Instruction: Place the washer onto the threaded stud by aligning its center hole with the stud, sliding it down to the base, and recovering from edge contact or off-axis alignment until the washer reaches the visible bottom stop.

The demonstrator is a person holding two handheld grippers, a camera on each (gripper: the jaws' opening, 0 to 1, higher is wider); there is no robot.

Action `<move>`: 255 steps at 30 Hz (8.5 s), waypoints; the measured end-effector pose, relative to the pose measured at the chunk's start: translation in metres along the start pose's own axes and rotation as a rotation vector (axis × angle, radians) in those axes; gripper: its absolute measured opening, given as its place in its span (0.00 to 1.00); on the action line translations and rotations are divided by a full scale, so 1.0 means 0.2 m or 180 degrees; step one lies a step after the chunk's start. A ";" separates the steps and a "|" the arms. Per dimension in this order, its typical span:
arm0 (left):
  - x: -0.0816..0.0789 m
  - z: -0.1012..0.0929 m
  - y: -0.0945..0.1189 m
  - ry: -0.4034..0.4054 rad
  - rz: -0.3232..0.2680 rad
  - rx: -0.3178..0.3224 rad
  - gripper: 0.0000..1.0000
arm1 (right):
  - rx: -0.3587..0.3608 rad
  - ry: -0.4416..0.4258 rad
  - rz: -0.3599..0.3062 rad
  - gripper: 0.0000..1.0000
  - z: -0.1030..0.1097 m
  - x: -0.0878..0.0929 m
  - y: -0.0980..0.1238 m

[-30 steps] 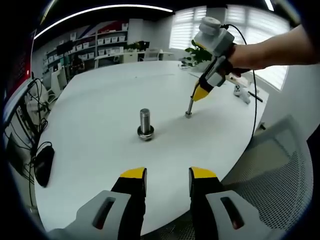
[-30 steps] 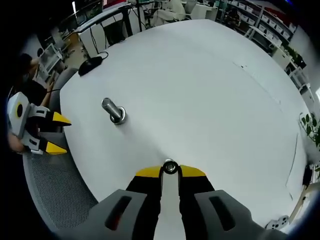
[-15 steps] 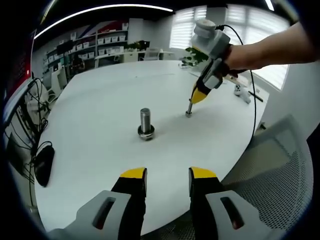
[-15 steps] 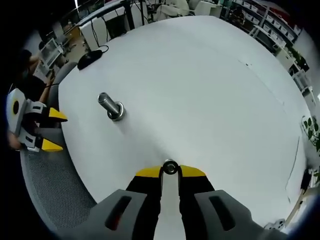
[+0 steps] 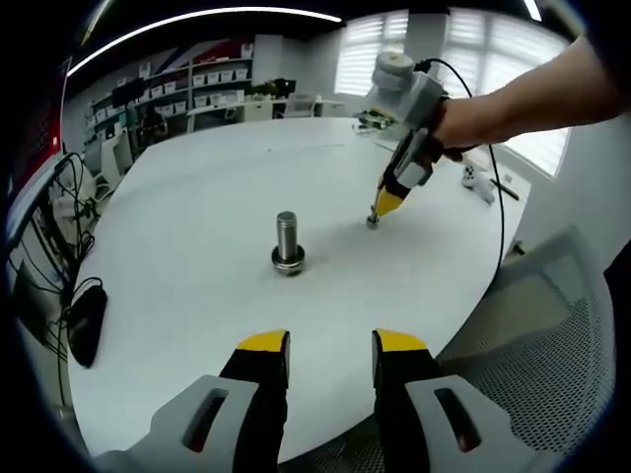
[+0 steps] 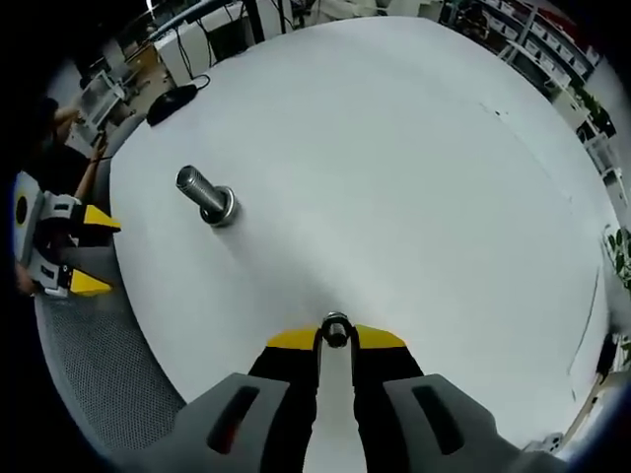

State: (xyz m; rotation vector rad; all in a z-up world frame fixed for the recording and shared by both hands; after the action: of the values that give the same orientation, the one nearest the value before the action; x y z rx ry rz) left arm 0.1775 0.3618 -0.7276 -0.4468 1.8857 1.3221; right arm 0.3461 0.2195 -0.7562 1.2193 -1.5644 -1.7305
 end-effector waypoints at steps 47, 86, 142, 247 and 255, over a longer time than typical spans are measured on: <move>0.01 -0.01 -0.01 -0.0015 0.0062 0.0055 0.31 | 0.0146 -0.0190 -0.0582 0.26 0.04 0.19 0.11; 0.03 -0.04 -0.01 0.0016 0.0114 0.0125 0.33 | 0.0340 -0.0757 -0.1651 0.41 0.13 0.54 0.37; 0.02 -0.03 -0.03 0.0000 0.0135 0.0083 0.30 | 0.0400 -0.0816 -0.1628 0.42 0.12 0.66 0.32; 0.02 -0.03 -0.03 -0.0004 0.0120 0.0041 0.30 | 0.0459 -0.0811 -0.1572 0.42 0.11 0.68 0.32; 0.03 -0.03 -0.03 -0.0012 0.0120 0.0043 0.30 | 0.0466 -0.0811 -0.1578 0.42 0.11 0.68 0.32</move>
State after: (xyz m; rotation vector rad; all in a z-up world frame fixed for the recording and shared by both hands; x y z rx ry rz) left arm 0.1760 0.3549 -0.7345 -0.4035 1.9074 1.3332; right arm 0.2509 0.1031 -0.7351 1.6171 -1.6513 -2.1822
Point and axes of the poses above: the point that each gripper's makers call its tool centre point, and the gripper's own axes: y roughly backward along the fingers, z roughly to its left, x roughly out of its underside, the point moved 2 cm from there along y, roughly backward along the fingers, and after that the axes turned 4 degrees about x, right-handed, at the moved point
